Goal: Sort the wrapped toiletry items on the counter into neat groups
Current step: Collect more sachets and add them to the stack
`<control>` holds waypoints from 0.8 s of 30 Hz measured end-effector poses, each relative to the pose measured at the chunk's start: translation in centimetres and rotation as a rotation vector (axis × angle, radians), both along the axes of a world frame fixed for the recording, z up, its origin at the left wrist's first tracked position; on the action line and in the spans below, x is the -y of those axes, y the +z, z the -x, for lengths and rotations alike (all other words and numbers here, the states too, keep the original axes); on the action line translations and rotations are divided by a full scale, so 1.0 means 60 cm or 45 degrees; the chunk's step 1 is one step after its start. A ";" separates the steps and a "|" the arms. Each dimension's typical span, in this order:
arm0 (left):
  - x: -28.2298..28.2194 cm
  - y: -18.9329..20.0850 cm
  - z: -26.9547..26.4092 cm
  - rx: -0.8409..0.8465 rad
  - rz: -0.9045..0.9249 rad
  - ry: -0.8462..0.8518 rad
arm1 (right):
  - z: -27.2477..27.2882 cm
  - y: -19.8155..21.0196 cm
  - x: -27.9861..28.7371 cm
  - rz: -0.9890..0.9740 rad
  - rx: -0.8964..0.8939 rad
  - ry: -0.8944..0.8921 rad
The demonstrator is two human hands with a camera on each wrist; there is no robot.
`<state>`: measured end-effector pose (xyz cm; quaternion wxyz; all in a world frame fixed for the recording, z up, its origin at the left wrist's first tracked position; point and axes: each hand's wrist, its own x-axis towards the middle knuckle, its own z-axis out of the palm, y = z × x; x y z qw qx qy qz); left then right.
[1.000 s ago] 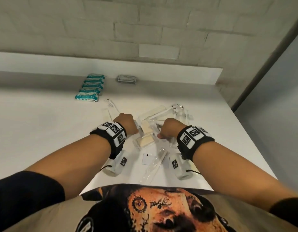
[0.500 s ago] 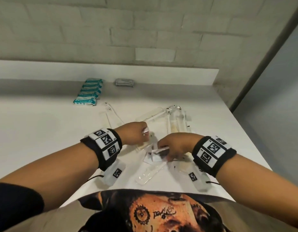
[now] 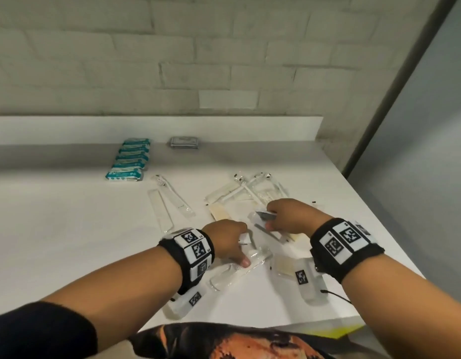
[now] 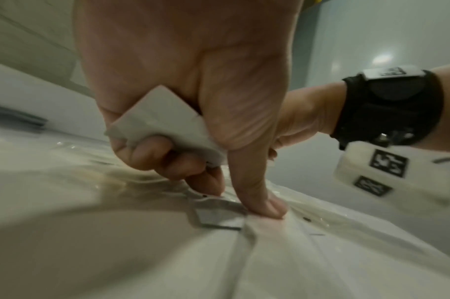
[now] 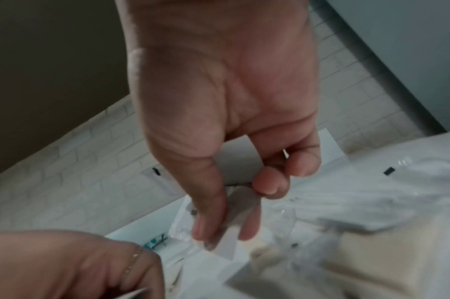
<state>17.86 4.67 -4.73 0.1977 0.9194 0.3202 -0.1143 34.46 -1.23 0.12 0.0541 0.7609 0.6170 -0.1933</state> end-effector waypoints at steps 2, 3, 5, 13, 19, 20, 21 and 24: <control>-0.003 -0.004 0.008 0.044 0.035 0.082 | 0.012 -0.004 0.012 0.036 -0.193 -0.028; -0.004 -0.006 0.012 0.066 0.030 0.110 | 0.018 -0.011 0.018 0.083 -0.326 -0.013; -0.007 -0.010 0.022 0.089 0.001 0.149 | 0.037 -0.022 0.033 0.254 -0.500 0.081; -0.013 -0.002 0.033 0.081 0.039 0.115 | 0.047 -0.054 0.022 0.136 0.113 0.312; -0.008 0.001 0.028 0.074 0.130 0.111 | 0.000 -0.018 0.011 0.110 0.317 0.197; -0.007 0.004 0.026 0.073 0.143 0.137 | -0.009 -0.012 0.009 0.106 0.343 0.147; -0.005 0.007 0.024 0.071 0.138 0.154 | -0.017 -0.008 0.009 0.107 0.353 0.096; 0.008 0.004 0.015 0.059 0.085 0.178 | -0.029 0.001 0.007 0.008 0.298 -0.057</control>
